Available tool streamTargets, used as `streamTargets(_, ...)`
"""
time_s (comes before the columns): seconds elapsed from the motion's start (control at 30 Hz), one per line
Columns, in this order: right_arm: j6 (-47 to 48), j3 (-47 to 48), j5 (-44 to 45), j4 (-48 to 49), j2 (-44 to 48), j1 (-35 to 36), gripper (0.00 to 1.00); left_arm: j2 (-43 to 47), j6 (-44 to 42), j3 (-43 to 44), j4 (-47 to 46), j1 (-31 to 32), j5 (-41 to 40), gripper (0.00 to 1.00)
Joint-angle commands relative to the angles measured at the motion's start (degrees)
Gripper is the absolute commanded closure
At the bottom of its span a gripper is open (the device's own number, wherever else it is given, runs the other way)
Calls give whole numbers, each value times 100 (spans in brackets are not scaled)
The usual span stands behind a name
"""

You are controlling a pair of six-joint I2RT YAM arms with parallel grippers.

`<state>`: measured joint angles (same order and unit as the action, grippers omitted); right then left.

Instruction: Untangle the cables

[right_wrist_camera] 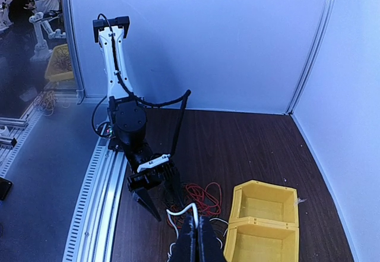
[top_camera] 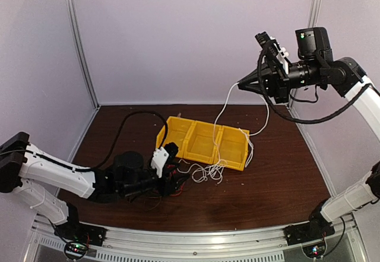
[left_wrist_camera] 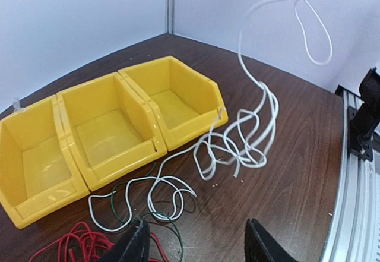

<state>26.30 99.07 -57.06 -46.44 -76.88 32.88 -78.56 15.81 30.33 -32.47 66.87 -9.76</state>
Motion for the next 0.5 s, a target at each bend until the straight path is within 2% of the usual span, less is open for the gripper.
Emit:
streamTargets(0.0,-143,198,-106,176,-58,34,100,-787,-752,612,-644,28,786,45)
streamTargets(0.27,-239,351,-204,227,-147,31,100,-2135,-1236,1635,-914,8,273,47)
streamTargets(0.47,-246,545,-200,197,-178,25,100,-2671,-1389,1905,-893,-106,353,63)
